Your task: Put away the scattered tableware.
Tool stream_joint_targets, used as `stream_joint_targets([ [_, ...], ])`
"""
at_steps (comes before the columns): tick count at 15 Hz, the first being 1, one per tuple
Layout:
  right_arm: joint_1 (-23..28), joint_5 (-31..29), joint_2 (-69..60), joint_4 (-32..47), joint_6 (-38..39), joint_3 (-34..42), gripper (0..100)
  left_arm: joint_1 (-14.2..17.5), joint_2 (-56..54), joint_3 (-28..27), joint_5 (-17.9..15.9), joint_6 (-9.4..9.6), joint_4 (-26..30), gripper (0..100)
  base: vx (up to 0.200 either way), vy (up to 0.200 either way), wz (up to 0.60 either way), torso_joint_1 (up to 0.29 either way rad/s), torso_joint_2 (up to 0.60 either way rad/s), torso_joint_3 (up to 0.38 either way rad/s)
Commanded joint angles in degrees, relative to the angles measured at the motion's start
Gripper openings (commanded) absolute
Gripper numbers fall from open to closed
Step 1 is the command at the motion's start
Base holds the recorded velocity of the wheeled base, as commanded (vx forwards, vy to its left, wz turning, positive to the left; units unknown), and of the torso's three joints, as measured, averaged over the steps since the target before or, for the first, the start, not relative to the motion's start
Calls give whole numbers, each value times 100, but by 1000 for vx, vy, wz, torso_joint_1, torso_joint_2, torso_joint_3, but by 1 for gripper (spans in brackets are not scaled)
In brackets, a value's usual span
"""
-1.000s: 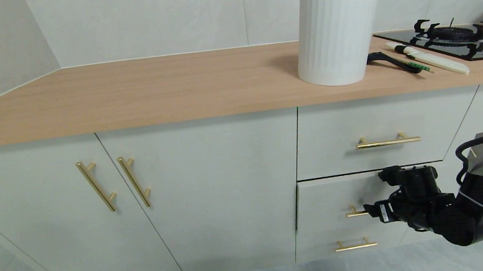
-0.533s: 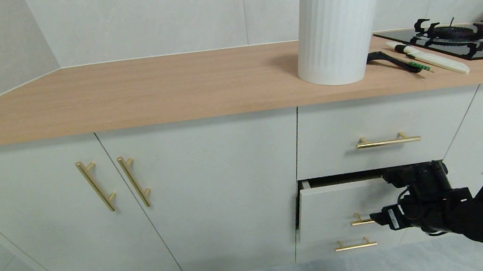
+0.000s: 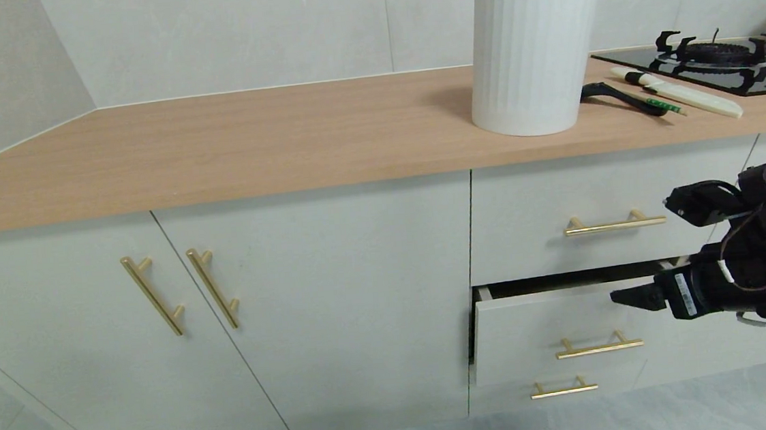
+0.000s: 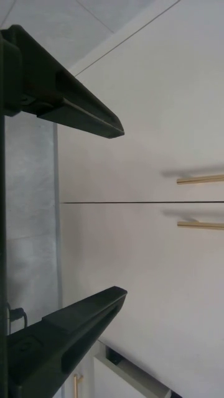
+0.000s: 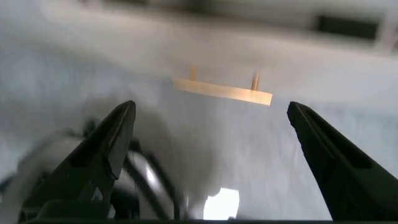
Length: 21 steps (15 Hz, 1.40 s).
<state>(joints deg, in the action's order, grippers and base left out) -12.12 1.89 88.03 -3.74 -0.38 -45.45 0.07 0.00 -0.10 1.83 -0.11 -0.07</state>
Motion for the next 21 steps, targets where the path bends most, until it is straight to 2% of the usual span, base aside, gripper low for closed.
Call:
stream_joint_targets([
  [1,52,-13,496,-188,11,-483,100,1,9,1,2,-7,-1,100,0,0,0,0,0,0],
  [4,52,-31,997,-434,20,-571,100,1,9,1,2,-7,-1,100,0,0,0,0,0,0],
  [8,139,-470,2008,-1507,20,-465,100,1,9,1,2,2,-1,100,0,0,0,0,0,0],
  [12,245,-523,2280,-2280,20,-360,100,1,9,1,2,2,-1,100,0,0,0,0,0,0],
  [21,254,-778,2720,-3212,11,-201,100,1,9,1,2,2,-1,100,0,0,0,0,0,0],
])
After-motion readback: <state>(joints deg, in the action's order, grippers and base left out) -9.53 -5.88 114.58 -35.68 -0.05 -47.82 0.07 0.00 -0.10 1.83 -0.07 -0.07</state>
